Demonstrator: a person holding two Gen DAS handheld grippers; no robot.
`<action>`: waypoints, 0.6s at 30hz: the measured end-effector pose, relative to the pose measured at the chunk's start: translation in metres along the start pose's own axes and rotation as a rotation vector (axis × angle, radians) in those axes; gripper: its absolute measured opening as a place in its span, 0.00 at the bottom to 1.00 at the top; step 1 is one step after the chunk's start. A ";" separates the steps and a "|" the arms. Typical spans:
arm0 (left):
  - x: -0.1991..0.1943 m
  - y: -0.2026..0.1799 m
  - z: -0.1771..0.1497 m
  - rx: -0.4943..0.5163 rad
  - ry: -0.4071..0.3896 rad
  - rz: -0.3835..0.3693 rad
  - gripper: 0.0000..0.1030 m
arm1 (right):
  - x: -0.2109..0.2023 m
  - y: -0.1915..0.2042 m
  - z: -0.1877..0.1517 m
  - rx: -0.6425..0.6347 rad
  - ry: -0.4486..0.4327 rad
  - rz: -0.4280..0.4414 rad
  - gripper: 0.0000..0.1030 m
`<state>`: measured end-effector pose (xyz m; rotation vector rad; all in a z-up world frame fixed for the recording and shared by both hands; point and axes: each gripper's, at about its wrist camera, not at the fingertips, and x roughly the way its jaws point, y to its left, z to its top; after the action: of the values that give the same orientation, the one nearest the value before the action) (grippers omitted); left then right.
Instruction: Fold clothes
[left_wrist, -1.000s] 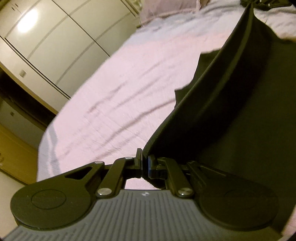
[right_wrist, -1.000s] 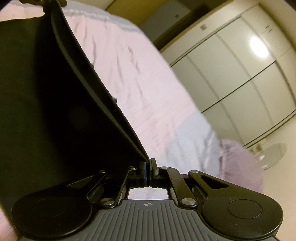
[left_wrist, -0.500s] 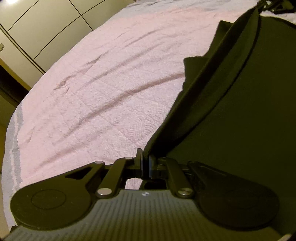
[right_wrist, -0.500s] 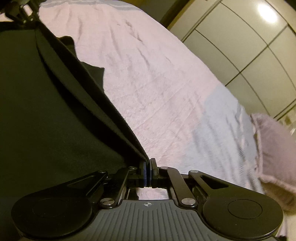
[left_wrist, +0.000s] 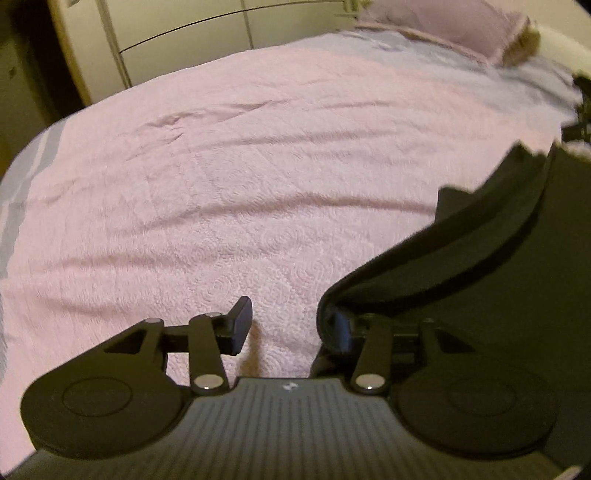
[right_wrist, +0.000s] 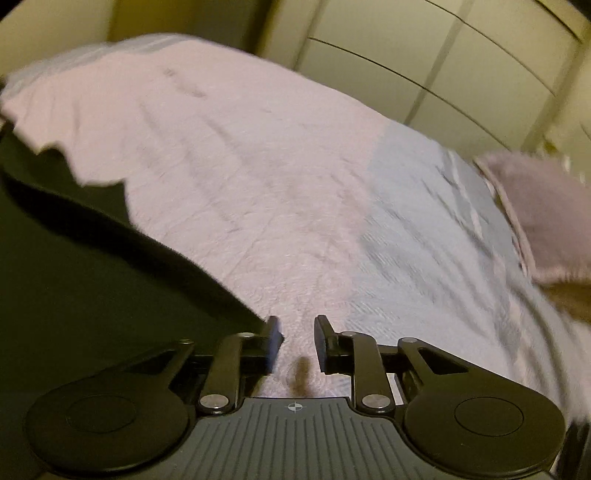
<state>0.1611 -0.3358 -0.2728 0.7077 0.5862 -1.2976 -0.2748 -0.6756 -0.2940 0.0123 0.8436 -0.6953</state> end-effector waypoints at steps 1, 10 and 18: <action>-0.003 0.004 0.001 -0.034 -0.011 -0.011 0.42 | -0.002 -0.004 0.001 0.037 0.005 -0.003 0.22; -0.012 0.046 0.013 -0.202 0.012 -0.156 0.50 | -0.045 0.046 0.021 -0.034 -0.053 0.115 0.23; -0.019 0.060 0.007 -0.174 0.069 -0.191 0.53 | -0.040 0.156 0.046 -0.286 -0.054 0.368 0.23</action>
<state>0.2169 -0.3214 -0.2453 0.5639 0.8287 -1.3830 -0.1724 -0.5441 -0.2750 -0.1053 0.8537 -0.2260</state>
